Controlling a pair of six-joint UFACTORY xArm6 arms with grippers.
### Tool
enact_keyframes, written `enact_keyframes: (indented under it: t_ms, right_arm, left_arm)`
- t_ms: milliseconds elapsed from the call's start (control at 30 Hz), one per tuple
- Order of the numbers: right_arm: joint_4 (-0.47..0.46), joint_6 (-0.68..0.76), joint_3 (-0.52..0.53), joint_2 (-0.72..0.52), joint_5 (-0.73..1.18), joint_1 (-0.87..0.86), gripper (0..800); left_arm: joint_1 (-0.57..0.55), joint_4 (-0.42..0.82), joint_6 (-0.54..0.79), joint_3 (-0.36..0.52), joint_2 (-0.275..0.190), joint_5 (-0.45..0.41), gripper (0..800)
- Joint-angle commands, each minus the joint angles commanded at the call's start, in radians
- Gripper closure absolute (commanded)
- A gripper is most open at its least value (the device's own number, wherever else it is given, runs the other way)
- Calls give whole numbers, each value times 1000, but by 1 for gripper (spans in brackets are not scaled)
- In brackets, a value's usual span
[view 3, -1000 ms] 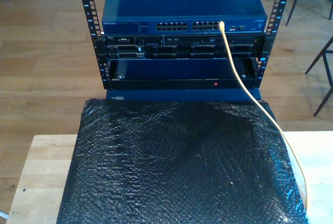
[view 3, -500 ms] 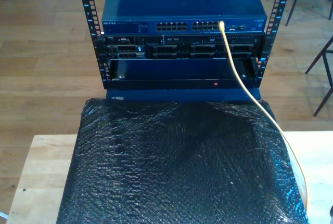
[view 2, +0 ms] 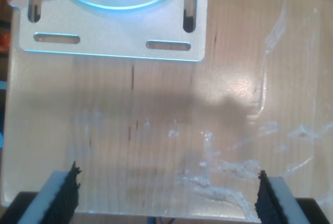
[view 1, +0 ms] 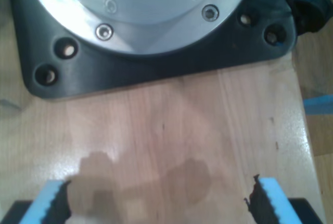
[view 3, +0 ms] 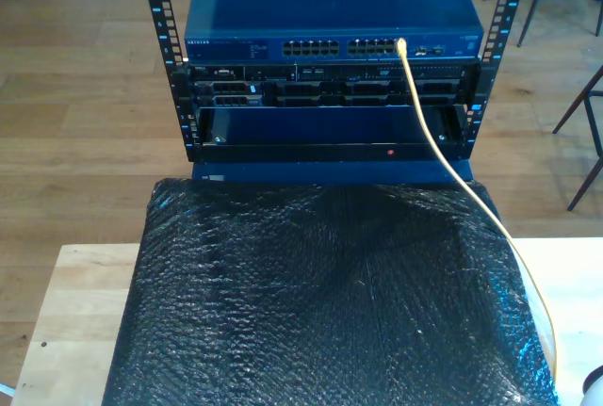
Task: Grab the cable and plug it in
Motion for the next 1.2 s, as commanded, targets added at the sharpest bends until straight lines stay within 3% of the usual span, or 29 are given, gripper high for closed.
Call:
enact_keyframes:
  t_ms: [433,633,1200]
  right_arm:
    - [-40,-17,101,9,-150,0,0]
    - [-92,-40,101,34,-152,0,0]
    - [-89,-60,107,40,-173,-5,0]
  left_arm:
    - [0,0,0,0,0,0,0]
    - [0,0,0,0,0,0,0]
    - [0,0,0,0,0,0,0]
